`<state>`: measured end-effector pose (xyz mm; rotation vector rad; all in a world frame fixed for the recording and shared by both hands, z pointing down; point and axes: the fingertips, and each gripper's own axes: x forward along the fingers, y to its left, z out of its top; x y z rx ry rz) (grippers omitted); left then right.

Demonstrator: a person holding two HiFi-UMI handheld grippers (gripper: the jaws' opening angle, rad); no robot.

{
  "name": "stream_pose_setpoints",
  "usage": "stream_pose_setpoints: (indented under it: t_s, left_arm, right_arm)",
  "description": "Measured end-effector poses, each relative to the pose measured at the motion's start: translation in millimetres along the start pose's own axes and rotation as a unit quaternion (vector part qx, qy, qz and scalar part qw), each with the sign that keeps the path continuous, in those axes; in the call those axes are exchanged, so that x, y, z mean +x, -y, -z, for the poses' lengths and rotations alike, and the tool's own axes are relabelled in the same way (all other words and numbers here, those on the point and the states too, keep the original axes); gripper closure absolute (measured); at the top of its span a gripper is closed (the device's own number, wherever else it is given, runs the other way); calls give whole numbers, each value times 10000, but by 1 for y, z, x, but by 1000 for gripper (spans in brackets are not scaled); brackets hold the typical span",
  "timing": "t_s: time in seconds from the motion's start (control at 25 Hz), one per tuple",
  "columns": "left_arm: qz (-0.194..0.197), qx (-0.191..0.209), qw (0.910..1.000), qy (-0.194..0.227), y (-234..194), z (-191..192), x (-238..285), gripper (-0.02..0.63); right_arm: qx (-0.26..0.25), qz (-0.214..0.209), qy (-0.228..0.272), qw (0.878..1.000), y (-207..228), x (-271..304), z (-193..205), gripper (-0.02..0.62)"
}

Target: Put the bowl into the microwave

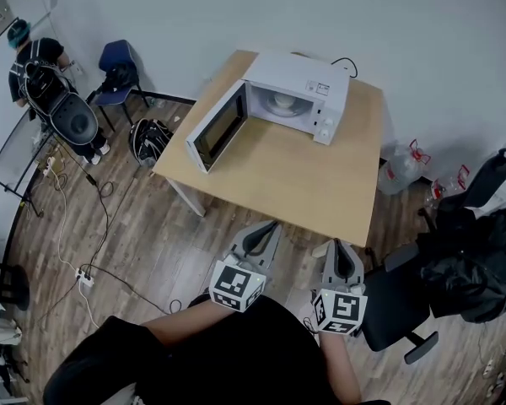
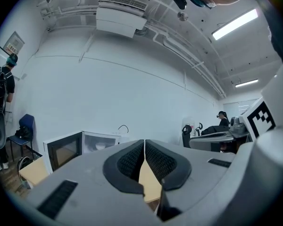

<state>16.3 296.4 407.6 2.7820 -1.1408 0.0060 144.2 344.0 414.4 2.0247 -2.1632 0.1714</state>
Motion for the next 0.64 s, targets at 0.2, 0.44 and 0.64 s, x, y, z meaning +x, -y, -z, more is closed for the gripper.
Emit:
stream_pose_setpoints:
  t_s: [0.2,0.44,0.64]
  left_arm:
    - [-22,22,10000,93,4,-5,1,588]
    - [-18,-119,9999,45,9,7,-1,587]
    - [107,-123,9999,18,16,13,3,587]
  right_arm:
    - [22,83,-26,10000,8,-4,2,535]
    - [-62,65,-56,9999,6,-9,6,535]
    - [-13,125,-119,9998,11,-11,14,535]
